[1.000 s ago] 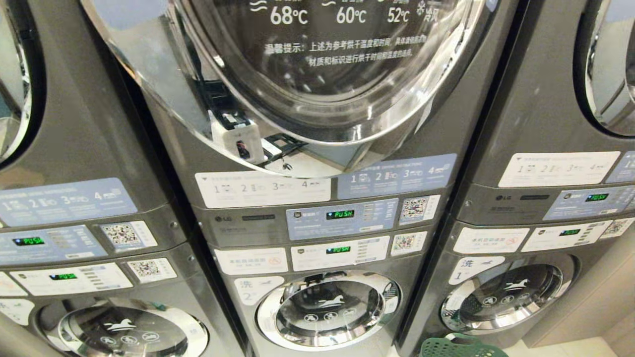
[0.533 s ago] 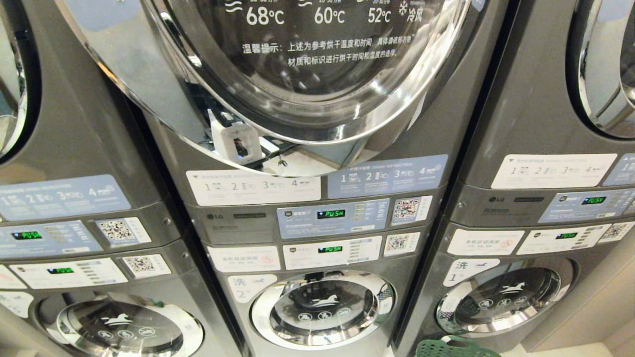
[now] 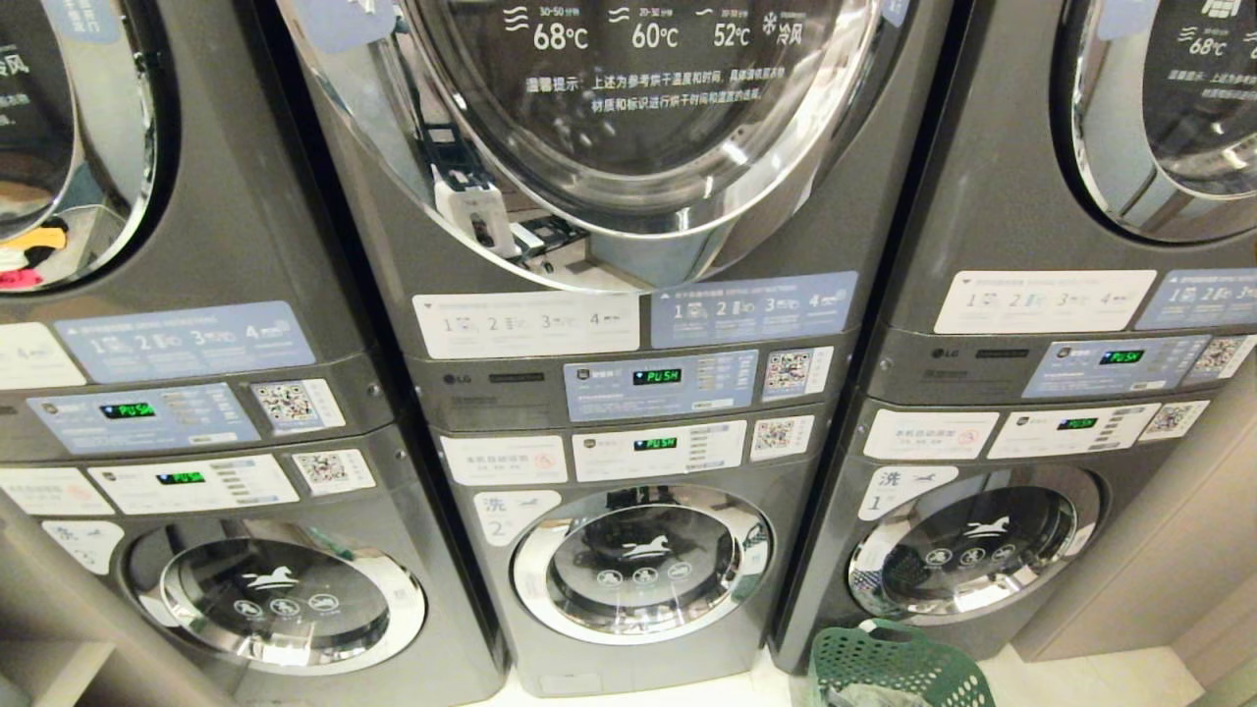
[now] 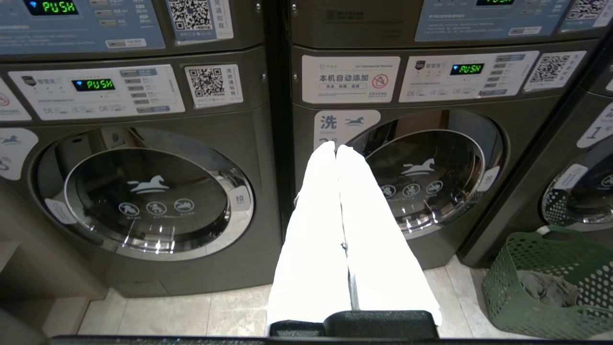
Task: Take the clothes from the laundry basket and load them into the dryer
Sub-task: Open the dryer
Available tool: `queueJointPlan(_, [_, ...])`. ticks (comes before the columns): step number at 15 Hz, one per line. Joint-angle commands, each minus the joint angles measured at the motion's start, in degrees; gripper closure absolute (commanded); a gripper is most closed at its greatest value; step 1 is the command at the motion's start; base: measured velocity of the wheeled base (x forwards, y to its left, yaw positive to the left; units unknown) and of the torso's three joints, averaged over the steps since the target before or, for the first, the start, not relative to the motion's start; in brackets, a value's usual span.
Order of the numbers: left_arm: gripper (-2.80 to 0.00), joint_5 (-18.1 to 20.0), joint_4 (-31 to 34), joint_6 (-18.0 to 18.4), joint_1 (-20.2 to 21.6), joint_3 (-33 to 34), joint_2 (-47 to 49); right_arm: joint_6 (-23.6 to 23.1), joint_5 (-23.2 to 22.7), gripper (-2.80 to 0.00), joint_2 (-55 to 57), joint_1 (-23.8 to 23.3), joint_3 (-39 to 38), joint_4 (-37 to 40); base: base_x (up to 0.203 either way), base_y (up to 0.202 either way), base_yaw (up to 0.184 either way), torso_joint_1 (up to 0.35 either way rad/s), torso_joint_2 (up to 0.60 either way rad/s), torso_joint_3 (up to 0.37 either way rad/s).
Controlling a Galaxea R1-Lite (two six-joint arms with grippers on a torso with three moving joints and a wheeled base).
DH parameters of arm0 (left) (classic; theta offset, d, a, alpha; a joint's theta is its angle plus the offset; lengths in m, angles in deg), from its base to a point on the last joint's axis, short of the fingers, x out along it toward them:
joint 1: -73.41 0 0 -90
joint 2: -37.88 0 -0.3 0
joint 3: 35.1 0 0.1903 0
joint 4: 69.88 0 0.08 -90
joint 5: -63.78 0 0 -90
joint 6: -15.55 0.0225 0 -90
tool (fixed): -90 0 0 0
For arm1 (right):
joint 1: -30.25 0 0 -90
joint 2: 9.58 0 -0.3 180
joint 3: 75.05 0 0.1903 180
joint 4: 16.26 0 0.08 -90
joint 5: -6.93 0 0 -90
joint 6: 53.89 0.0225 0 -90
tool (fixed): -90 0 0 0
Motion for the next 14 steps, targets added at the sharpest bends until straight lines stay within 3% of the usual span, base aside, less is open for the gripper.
queueJointPlan(1, [0.0, 0.0, 0.0, 0.1, 0.0, 0.1, 0.1, 0.0, -0.1, -2.8, 0.1, -0.1, 0.0, 0.1, -0.197, 0.0, -0.003, 0.003, 0.0, 0.007])
queueJointPlan(4, [0.0, 0.0, -0.1, 0.1, 0.0, 0.1, 0.1, -0.1, 0.0, -2.8, 0.1, 0.0, 0.1, 0.1, -0.174, 0.0, 0.001, 0.004, 0.0, 0.0])
queueJointPlan(7, [0.0, 0.3, -0.1, 0.9, 0.0, 0.1, 0.0, 0.1, 0.0, -2.8, 0.1, -0.1, 0.0, 0.1, 0.0, 0.0, 0.0, 0.011, 0.0, -0.001])
queueJointPlan(8, [0.0, 0.9, -0.4, 2.8, 0.0, -0.2, 0.0, 0.3, 0.0, -2.8, 0.1, -0.1, 0.0, 0.1, 0.0, 0.0, 0.0, 0.0, 0.0, 0.0])
queueJointPlan(9, [0.0, 2.9, -0.8, 4.4, 0.0, -2.3, 0.3, 0.4, 0.3, -2.8, 0.1, -0.1, 0.0, 0.1, 0.0, 0.0, 0.0, 0.0, 0.0, 0.0])
queueJointPlan(11, [0.0, 11.3, 0.0, 5.2, 0.0, -12.2, 3.4, 0.3, 0.4, -2.8, 0.1, -0.1, 0.0, 0.1, 0.0, 0.0, 0.0, 0.0, 0.0, 0.0])
queueJointPlan(14, [0.0, 18.4, -0.2, 3.7, -0.5, -25.7, 21.5, 0.4, 0.4, -2.8, 0.1, -0.1, 0.0, 0.1, 0.0, 0.0, 0.0, 0.0, 0.0, 0.0])
